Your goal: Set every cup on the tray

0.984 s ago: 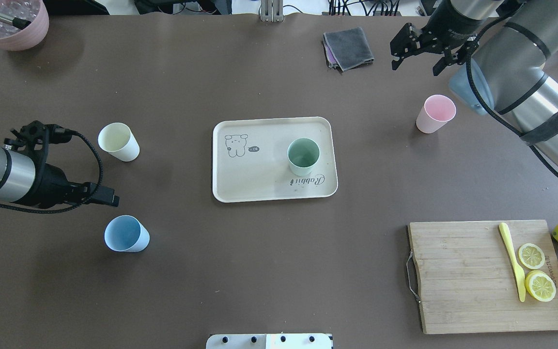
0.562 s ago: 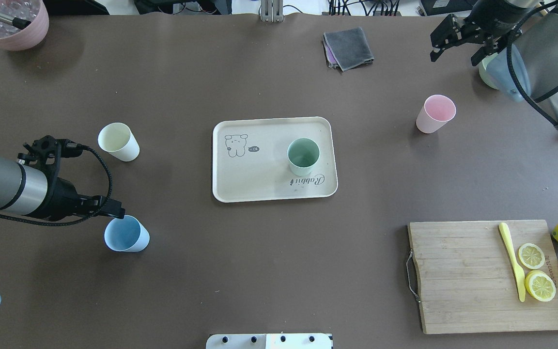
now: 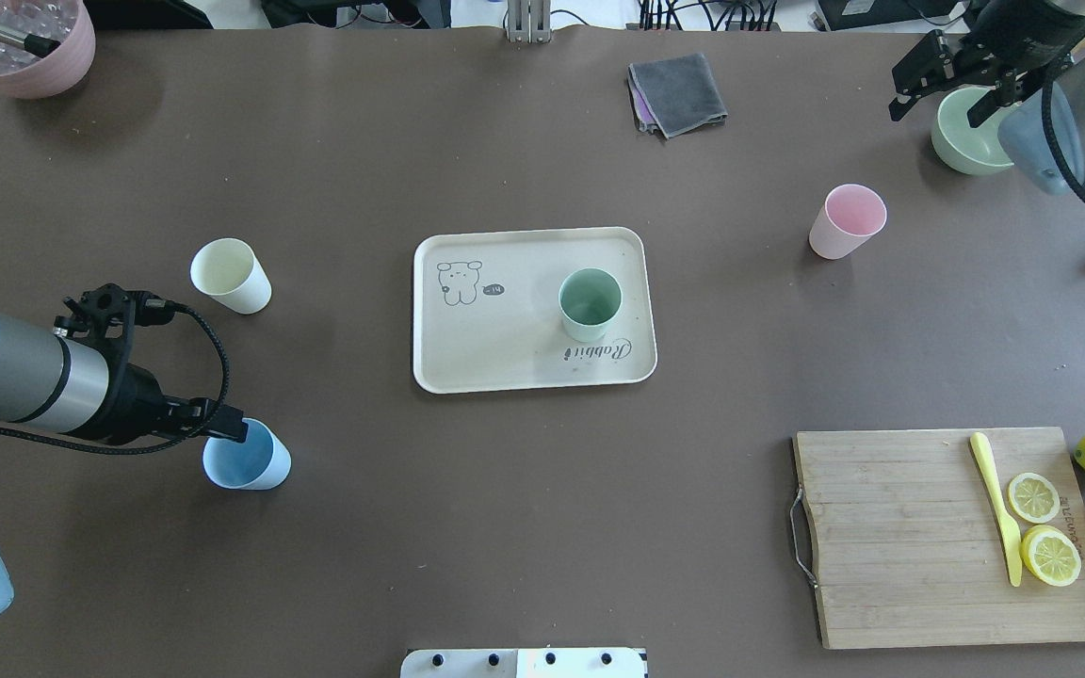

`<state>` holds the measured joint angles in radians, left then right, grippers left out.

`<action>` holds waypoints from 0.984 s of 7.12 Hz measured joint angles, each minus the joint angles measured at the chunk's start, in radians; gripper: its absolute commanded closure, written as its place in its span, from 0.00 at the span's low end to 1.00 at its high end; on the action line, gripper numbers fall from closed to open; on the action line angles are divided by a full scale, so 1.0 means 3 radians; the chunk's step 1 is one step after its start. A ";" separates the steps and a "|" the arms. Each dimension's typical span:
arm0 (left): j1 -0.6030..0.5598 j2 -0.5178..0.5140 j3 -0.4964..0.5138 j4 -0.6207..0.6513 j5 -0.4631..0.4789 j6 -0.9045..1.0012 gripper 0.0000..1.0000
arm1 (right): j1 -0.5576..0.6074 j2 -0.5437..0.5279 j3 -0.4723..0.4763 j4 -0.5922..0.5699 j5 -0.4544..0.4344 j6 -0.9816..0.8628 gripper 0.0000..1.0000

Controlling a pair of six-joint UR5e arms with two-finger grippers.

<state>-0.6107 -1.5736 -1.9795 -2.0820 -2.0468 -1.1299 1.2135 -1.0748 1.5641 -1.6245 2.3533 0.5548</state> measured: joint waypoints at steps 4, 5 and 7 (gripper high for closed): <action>0.0122 -0.0050 0.0078 -0.0015 0.0038 -0.0004 1.00 | 0.0038 -0.0128 -0.0015 0.0024 -0.0029 -0.0069 0.00; 0.0115 -0.0051 0.0058 -0.0018 0.0039 -0.0011 1.00 | 0.0032 -0.0186 -0.0015 0.0031 -0.0050 -0.0086 0.00; -0.0005 -0.0108 -0.0036 0.0062 -0.0040 -0.0038 1.00 | 0.0001 -0.0253 -0.0014 0.0040 -0.0090 -0.0091 0.00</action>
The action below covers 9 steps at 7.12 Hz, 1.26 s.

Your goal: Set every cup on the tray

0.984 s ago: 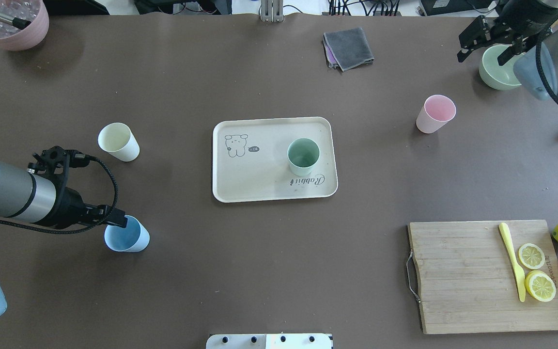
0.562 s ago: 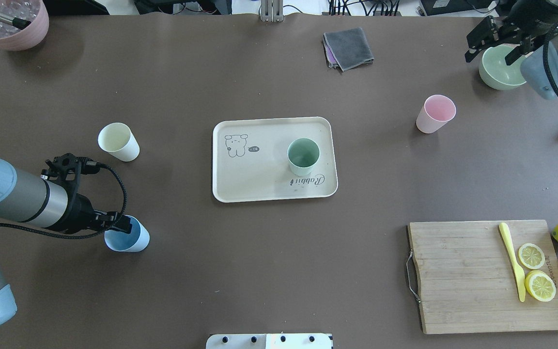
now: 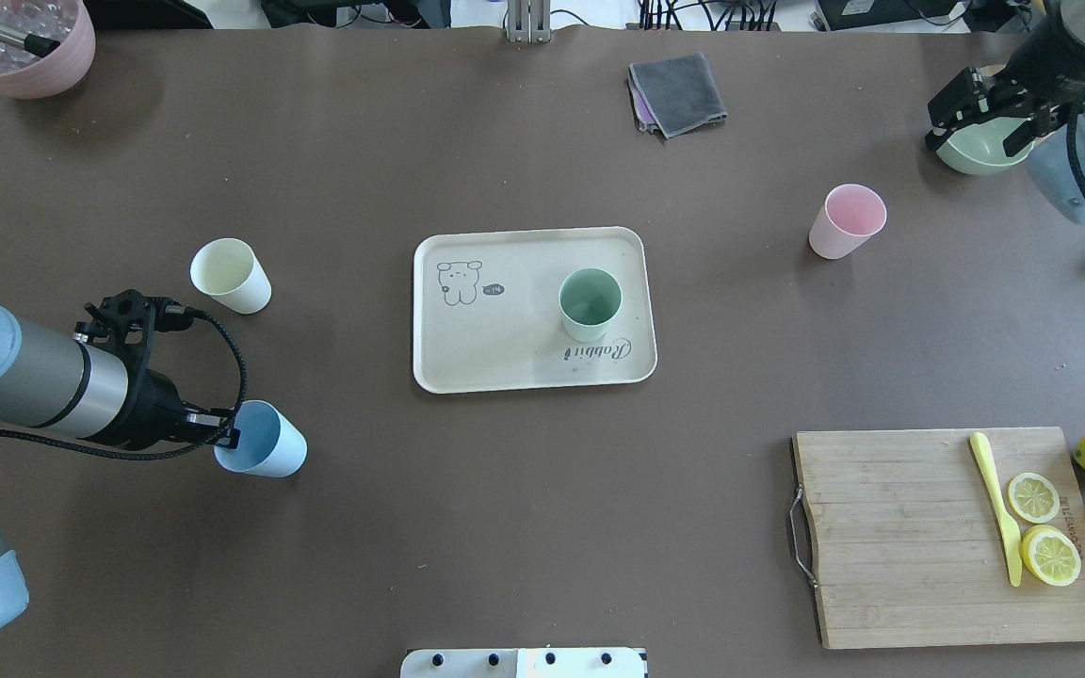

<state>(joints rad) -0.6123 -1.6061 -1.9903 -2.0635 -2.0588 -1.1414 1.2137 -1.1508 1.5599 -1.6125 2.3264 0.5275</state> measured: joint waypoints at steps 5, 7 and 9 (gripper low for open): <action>-0.0476 -0.1158 -0.0025 0.1401 -0.0234 0.0022 1.00 | -0.0344 0.0009 -0.0283 0.0420 -0.0275 0.0205 0.00; -0.0647 -0.1250 -0.0012 0.1532 -0.0343 0.0047 1.00 | -0.0485 0.0022 -0.0654 0.0971 -0.0363 0.0426 0.00; -0.0724 -0.1266 -0.0001 0.1552 -0.0406 0.0051 1.00 | -0.0567 0.0006 -0.0717 0.1104 -0.0391 0.0542 0.99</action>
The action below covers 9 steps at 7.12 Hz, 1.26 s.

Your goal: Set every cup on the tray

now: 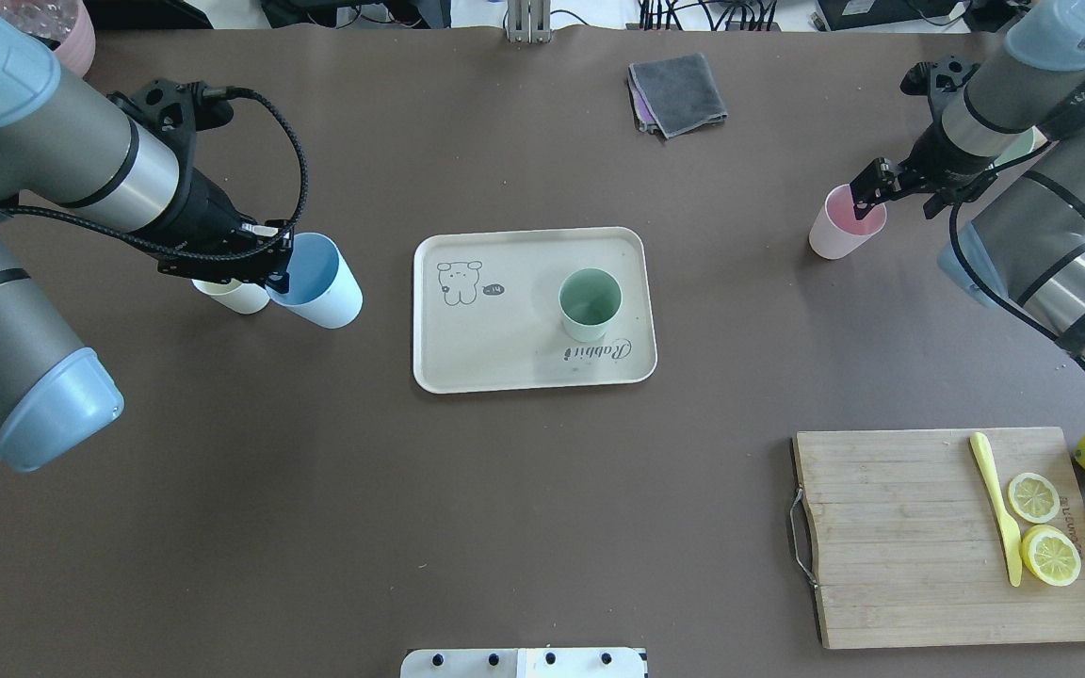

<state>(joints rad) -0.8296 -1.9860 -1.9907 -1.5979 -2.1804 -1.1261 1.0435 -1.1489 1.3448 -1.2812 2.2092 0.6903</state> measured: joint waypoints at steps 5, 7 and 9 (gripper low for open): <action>0.0026 -0.0268 0.0191 0.0031 0.0043 -0.0065 1.00 | -0.0054 0.0029 0.0186 -0.0017 0.0137 0.0050 1.00; 0.0223 -0.0461 0.0376 0.0022 0.0278 -0.0181 1.00 | 0.0106 0.0062 0.0321 -0.0102 0.0421 0.0075 1.00; 0.0478 -0.0595 0.0551 -0.0060 0.0539 -0.0271 1.00 | 0.0190 0.0231 0.0511 -0.0493 0.0546 0.0092 1.00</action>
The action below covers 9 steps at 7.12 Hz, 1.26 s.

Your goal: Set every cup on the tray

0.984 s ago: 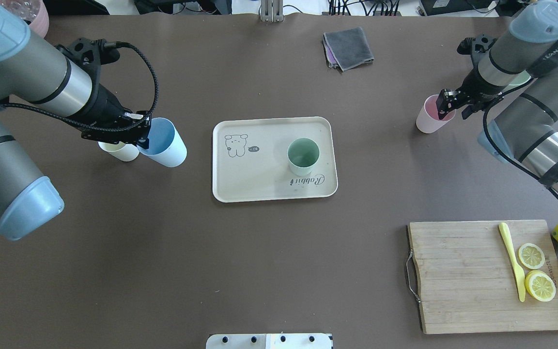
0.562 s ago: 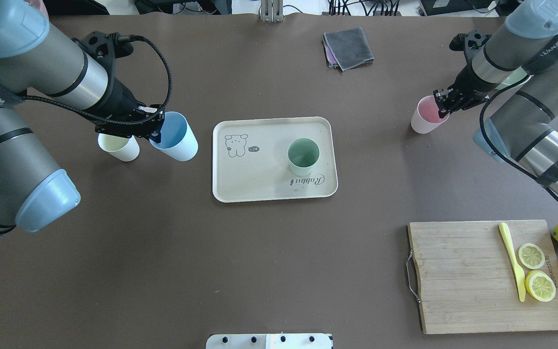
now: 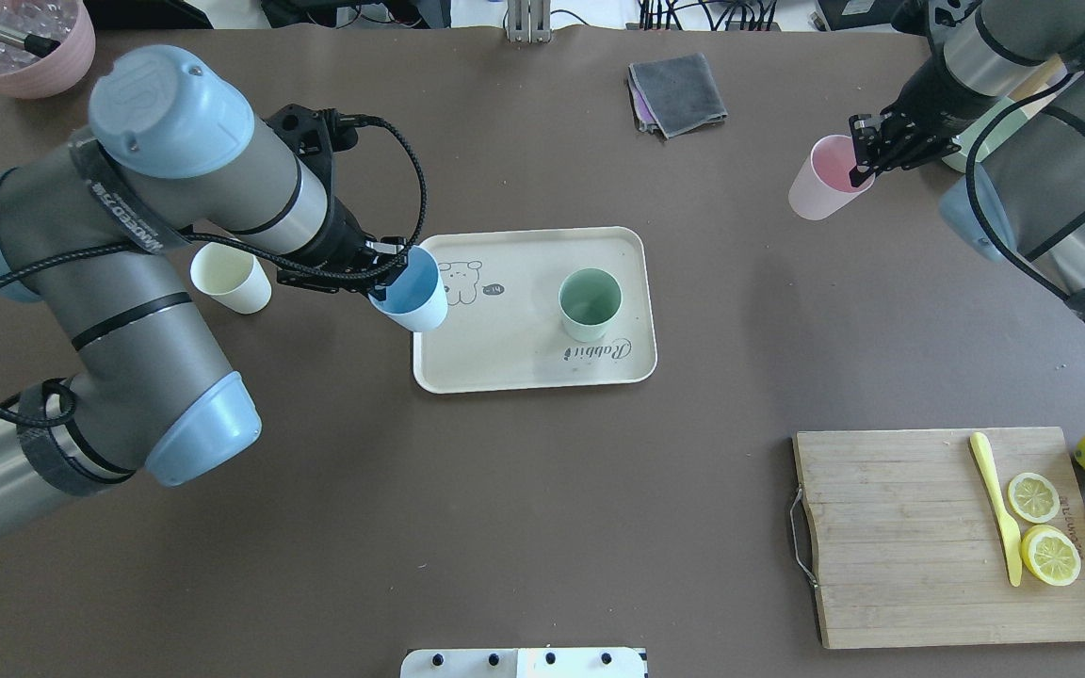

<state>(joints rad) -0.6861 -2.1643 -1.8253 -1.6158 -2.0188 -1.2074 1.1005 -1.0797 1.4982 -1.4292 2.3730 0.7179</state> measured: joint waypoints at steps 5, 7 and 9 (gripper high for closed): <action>0.0352 -0.0202 0.0605 -0.0534 0.0384 -0.0176 0.30 | -0.0146 0.0329 0.0107 -0.0243 -0.0024 0.0335 1.00; 0.0400 -0.0197 0.0650 -0.0539 0.0504 -0.0165 0.03 | -0.0362 0.0429 0.0160 -0.0246 -0.0180 0.0649 1.00; 0.0243 -0.0196 0.0568 -0.0505 0.0430 -0.0069 0.03 | -0.0617 0.0535 0.0169 -0.0231 -0.0358 0.0956 1.00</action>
<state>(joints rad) -0.6133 -2.2231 -1.6549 -1.7672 -1.8898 -1.2280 0.9154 -0.9191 1.5488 -1.4984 2.2655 1.0046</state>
